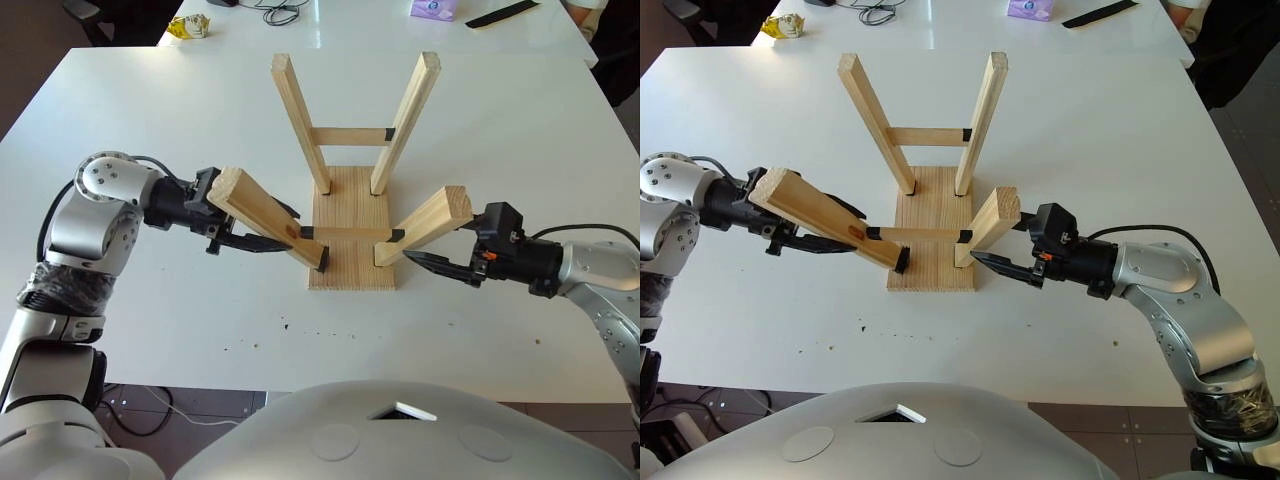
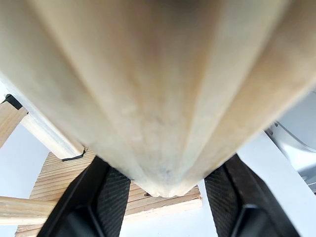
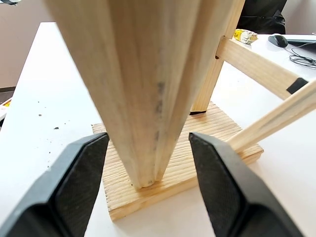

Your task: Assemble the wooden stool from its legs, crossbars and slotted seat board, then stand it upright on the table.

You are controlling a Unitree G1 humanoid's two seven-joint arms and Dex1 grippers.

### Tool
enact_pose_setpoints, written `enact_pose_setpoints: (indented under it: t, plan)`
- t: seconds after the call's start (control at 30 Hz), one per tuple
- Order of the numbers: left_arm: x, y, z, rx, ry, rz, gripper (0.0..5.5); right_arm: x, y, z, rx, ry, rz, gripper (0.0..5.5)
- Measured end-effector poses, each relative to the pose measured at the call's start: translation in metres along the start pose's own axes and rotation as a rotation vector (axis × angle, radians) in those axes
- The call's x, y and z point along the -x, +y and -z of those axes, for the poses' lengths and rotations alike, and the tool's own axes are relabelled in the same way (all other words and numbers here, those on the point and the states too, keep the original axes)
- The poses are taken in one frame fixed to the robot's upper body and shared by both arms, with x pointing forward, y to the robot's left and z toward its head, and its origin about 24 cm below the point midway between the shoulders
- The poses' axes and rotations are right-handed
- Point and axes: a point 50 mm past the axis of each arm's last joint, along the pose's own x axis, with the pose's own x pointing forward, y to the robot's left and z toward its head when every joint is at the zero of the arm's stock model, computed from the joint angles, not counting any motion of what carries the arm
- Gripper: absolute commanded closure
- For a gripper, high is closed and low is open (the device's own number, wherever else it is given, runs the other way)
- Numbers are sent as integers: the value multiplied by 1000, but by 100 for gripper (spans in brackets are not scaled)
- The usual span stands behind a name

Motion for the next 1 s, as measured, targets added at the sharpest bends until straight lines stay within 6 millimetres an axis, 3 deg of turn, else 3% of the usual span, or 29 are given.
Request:
enact_pose_setpoints:
  t: [0.23,0.6,1.0]
  plan:
    - [4,-12,-1,20,3,-65,343,4,-1,3,2,21,1,252]
    - [8,-11,-5,98,2,-117,343,8,-1,5,6,41,12,252]
    - [7,-12,-4,50,-13,-181,343,9,-3,6,13,39,8,252]
